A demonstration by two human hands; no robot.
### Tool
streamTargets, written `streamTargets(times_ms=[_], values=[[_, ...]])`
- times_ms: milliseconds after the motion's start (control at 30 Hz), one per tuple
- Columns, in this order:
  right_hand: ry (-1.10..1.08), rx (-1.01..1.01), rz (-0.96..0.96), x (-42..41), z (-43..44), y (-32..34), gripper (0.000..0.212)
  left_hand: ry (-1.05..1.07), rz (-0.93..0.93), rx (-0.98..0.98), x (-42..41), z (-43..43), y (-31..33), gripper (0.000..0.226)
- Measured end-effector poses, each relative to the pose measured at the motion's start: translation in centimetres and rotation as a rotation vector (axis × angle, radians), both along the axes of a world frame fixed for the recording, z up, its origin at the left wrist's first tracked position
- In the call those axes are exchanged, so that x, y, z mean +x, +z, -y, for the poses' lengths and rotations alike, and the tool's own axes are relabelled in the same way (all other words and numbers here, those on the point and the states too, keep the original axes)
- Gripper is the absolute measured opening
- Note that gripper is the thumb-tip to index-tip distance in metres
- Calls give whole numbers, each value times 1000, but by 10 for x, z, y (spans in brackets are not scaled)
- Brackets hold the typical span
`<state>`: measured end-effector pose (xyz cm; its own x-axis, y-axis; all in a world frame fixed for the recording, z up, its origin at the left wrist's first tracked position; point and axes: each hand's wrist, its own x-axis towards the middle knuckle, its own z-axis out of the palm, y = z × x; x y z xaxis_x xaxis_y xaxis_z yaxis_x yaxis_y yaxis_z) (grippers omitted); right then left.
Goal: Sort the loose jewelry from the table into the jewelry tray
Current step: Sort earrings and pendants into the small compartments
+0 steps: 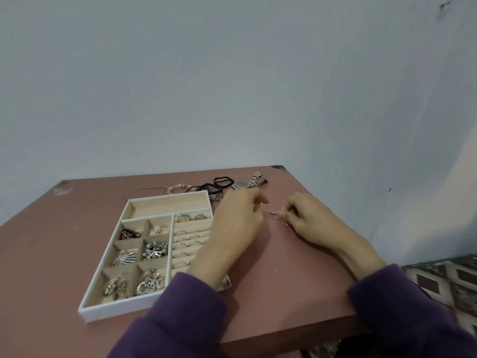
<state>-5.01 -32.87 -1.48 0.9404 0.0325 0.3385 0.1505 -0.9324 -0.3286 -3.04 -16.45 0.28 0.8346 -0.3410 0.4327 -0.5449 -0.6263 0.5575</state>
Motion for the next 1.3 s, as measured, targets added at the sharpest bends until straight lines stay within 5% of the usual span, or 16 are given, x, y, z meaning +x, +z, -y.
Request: streamTargets(times_ms=[267, 533, 900, 1300], values=[[22, 614, 68, 0, -10, 20, 17, 16, -18, -36, 1, -24, 9, 32], [250, 971, 48, -3, -47, 54, 18, 90, 40, -140, -7, -94, 23, 24], [531, 1181, -134, -2, -140, 69, 13, 374, 12, -495, 9, -180, -6, 23], [515, 1147, -208, 20, -183, 49, 14, 380, 17, -360, 34, -187, -16, 23]])
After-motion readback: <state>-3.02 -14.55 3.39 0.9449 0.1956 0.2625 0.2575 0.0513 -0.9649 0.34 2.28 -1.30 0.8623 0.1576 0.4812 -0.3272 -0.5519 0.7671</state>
